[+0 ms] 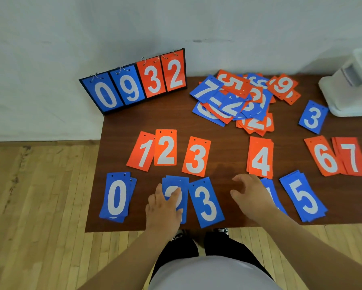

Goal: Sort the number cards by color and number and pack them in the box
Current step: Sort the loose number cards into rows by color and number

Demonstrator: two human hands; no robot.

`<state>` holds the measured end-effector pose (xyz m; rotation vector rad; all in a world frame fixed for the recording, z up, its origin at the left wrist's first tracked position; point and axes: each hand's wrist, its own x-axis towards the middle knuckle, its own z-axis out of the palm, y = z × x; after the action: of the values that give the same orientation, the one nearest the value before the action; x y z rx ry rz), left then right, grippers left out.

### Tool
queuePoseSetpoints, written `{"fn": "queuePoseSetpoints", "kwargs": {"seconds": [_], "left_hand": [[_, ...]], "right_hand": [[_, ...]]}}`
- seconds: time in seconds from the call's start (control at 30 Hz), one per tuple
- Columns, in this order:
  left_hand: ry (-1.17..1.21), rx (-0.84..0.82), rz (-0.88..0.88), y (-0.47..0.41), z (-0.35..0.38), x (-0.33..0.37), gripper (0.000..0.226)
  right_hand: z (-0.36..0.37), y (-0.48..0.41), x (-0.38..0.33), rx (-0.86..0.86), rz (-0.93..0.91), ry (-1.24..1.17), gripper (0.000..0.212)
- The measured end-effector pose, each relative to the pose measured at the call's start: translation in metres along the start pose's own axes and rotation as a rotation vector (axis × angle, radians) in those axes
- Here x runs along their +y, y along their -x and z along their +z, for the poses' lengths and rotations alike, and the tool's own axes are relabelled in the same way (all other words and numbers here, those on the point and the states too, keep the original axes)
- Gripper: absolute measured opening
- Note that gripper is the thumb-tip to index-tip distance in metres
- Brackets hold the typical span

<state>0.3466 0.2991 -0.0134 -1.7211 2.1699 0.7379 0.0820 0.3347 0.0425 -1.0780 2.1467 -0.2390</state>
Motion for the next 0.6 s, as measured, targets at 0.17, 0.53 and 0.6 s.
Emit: {"fn": "queuePoseSetpoints", "kwargs": {"seconds": [0.17, 0.53, 0.6], "left_hand": [[-0.009, 0.011, -0.084, -0.001, -0.01, 0.007, 0.065], [0.016, 0.142, 0.024, -0.047, -0.063, 0.079, 0.07], [0.012, 0.194, 0.039, -0.062, -0.07, 0.105, 0.068]], "right_hand": [[-0.007, -0.006, 0.004, 0.013, -0.05, -0.021, 0.039], [-0.073, -0.042, 0.039, 0.131, -0.026, 0.008, 0.048], [-0.095, -0.056, 0.055, 0.144, -0.017, 0.029, 0.051]]}}
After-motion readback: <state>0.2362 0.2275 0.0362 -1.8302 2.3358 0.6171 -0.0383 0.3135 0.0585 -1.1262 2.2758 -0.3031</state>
